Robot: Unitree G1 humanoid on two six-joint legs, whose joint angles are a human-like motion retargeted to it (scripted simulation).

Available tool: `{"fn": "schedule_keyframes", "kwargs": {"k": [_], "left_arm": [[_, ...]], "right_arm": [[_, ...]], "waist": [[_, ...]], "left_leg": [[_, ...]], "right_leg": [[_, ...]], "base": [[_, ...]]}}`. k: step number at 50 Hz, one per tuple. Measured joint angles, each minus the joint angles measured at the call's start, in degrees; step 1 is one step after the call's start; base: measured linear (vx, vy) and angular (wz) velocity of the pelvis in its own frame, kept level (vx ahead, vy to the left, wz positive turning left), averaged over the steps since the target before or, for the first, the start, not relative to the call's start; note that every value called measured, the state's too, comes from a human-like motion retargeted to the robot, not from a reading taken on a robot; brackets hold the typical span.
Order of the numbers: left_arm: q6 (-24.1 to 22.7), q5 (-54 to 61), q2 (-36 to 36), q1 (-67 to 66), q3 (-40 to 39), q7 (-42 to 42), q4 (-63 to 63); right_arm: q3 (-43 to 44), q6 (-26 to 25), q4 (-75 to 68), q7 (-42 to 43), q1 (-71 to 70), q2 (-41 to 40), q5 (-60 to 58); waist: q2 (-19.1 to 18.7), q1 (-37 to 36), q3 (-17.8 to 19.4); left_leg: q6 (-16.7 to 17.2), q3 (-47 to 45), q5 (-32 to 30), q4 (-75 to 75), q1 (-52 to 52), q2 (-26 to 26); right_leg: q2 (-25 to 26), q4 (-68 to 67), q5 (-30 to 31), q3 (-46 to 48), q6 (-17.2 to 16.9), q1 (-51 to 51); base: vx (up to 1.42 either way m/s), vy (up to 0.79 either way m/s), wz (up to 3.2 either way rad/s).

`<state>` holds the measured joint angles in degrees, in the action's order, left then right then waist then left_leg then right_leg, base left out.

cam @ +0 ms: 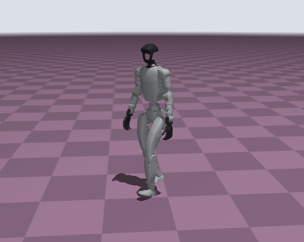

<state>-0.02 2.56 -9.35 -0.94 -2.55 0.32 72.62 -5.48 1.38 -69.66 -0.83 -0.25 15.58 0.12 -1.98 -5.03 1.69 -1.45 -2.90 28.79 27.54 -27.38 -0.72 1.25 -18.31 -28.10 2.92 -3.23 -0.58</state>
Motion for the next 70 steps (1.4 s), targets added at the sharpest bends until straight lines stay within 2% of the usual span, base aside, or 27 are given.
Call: {"fn": "schedule_keyframes", "kwargs": {"k": [5, 10, 13, 17, 20, 23, 30, 35, 38, 41, 45, 48, 51, 55, 61, 64, 70], "left_arm": [[0.24, 0.72, -0.72, 0.96, -0.71, -1.08, 0.17], [0.13, 0.34, -1.39, 2.12, -0.37, -1.97, -0.66], [0.06, -0.5, -2.15, 3.29, 0.36, -1.97, -1.53], [0.02, -1.42, -3.18, 5.24, 1.39, -1.17, -2.51], [-0.01, -1.67, -3.72, 6.73, 2.02, -0.3, -3.08], [-0.29, -1.57, -4.01, 7.99, 2.48, 0.42, -3.75], [-1.28, -1.31, -3.93, 9.52, 2.99, 1.0, -5.3], [-1.8, -0.58, -3.15, 9.26, 1.77, 1.02, -5.57], [-2.02, 0.0, -2.54, 8.67, 0.56, 0.8, -5.15], [-2.21, 0.57, -2.06, 8.03, -0.71, 0.45, -4.45], [-2.23, 1.19, -1.83, 7.36, -1.92, 0.02, -3.61], [-1.98, 1.79, -1.72, 6.68, -2.43, -0.15, -3.22], [-1.77, 3.07, -1.52, 5.81, -2.83, -0.19, -2.75], [-1.59, 5.74, -1.23, 5.27, -3.36, -0.31, -1.49], [-1.37, 8.78, -0.32, 4.37, -3.35, -1.24, 0.14], [-1.33, 8.97, -0.01, 4.39, -2.74, -1.53, 0.64], [-1.87, 7.27, -0.34, 6.44, -1.02, -0.9, 0.83]], "right_arm": [[0.7, -0.33, -0.62, -1.31, 0.53, -0.72, 0.58], [0.85, -0.48, -0.69, -2.9, 1.27, -1.32, 0.56], [0.77, -0.31, -0.27, -3.37, 1.22, -1.44, 0.55], [0.6, 0.03, 0.45, -3.11, 1.01, -1.4, 0.72], [0.34, 0.23, 1.03, -2.54, 0.87, -1.24, 1.01], [0.21, 0.17, 1.3, -1.83, 0.73, -1.02, 1.54], [0.85, -0.17, 0.26, 0.0, 0.64, -0.69, 3.26], [2.75, 0.04, -1.34, 1.21, 0.85, -0.87, 4.48], [4.22, 0.17, -2.41, 1.86, 0.92, -1.18, 5.17], [5.61, 0.14, -3.44, 2.23, 0.75, -1.48, 5.64], [6.91, -0.28, -4.21, 2.06, 0.18, -1.67, 6.29], [7.32, -0.63, -4.21, 1.87, -0.12, -1.58, 6.8], [7.56, -0.86, -3.89, 2.01, -0.35, -1.27, 7.74], [7.82, -0.92, -3.26, 2.43, -1.31, -0.53, 9.73], [7.67, -0.05, -0.62, 3.0, -2.59, 0.46, 11.75], [7.24, 0.43, 0.91, 3.29, -3.08, 0.67, 11.54], [5.31, 1.38, 2.8, 3.49, -3.89, 0.73, 9.35]], "waist": [[1.57, 1.13, -0.82], [3.75, 3.89, -1.15], [4.29, 5.93, -1.19], [3.51, 8.71, -1.18], [2.45, 10.66, -1.07], [1.49, 12.11, -0.93], [-0.06, 13.01, -0.78], [-0.39, 12.32, -0.5], [-0.74, 11.87, -0.13], [-1.47, 11.39, 0.36], [-2.85, 10.5, 1.07], [-3.48, 9.05, 1.22], [-3.45, 7.51, 1.1], [-2.62, 6.0, 1.15], [-1.7, 6.46, 1.41], [-1.45, 8.25, 1.6], [-0.52, 13.26, 2.71]], "left_leg": [[-1.85, -1.0, -1.6, -0.55, 3.43, 2.71], [-4.07, -1.5, -1.2, -4.31, 8.23, 7.01], [-4.74, -1.45, -1.4, -7.91, 11.28, 8.73], [-4.36, -0.76, -2.02, -13.19, 15.09, 9.34], [-3.63, -0.03, -2.55, -17.0, 17.6, 9.19], [-3.17, 0.58, -2.81, -20.04, 19.68, 8.84], [-2.88, 0.58, -1.53, -22.71, 23.43, 8.26], [-2.82, -0.11, 2.08, -19.59, 25.49, 7.96], [-2.16, -0.72, 5.48, -14.58, 25.56, 7.26], [0.24, -3.56, 8.41, -5.14, 23.63, 5.34], [4.11, -9.04, 7.67, 13.94, 18.22, -1.6], [3.95, -9.12, 9.15, 24.4, 13.52, -5.65], [2.74, -6.84, 11.85, 27.04, 9.74, -7.23], [1.78, 0.42, 13.06, 20.25, 7.41, -4.85], [2.07, 15.07, 7.87, 7.25, 10.46, 1.78], [1.2, 15.45, 7.35, 4.15, 12.77, 2.85], [-0.85, 10.3, 6.39, -2.76, 17.12, 4.16]], "right_leg": [[-3.01, -7.53, -0.08, -0.95, -1.26, 1.02], [-7.2, -23.42, 3.05, -1.51, -3.48, 6.19], [-10.09, -33.56, 3.76, 0.05, -2.96, 11.31], [-12.53, -38.44, 0.6, 3.69, -0.39, 17.51], [-12.87, -35.12, -2.1, 6.66, 1.17, 21.08], [-11.92, -27.98, -2.14, 9.04, 1.48, 23.49], [-7.68, -9.88, 4.64, 13.1, -0.46, 24.38], [-5.83, -5.11, 8.06, 15.15, -0.45, 21.08], [-4.94, -4.48, 7.26, 15.14, 0.54, 18.53], [-3.83, -3.91, 6.18, 15.3, 1.59, 16.09], [-1.61, -3.06, 5.25, 15.55, 2.76, 13.73], [0.03, -2.07, 5.12, 14.58, 2.95, 12.73], [0.92, -0.9, 5.5, 12.5, 2.39, 12.0], [1.21, 1.08, 6.73, 7.9, 1.48, 11.11], [1.64, 1.44, 7.98, -0.88, 1.16, 10.89], [1.44, -0.01, 7.61, -4.3, 0.83, 11.4], [-0.4, -6.32, 6.99, -8.27, -0.67, 14.55]], "base": [[0.3, 0.16, 0.04], [0.3, 0.16, 0.26], [0.31, 0.14, 0.27], [0.32, 0.1, 0.26], [0.32, 0.05, 0.25], [0.3, 0.01, 0.2], [0.25, -0.04, 0.06], [0.2, -0.08, 0.02], [0.18, -0.09, 0.09], [0.16, -0.08, 0.12], [0.13, -0.06, 0.06], [0.13, -0.01, -0.23], [0.15, 0.04, -0.49], [0.17, 0.11, -0.77], [0.15, 0.18, -1.02], [0.11, 0.24, -0.82], [0.05, 0.23, -0.64]]}}
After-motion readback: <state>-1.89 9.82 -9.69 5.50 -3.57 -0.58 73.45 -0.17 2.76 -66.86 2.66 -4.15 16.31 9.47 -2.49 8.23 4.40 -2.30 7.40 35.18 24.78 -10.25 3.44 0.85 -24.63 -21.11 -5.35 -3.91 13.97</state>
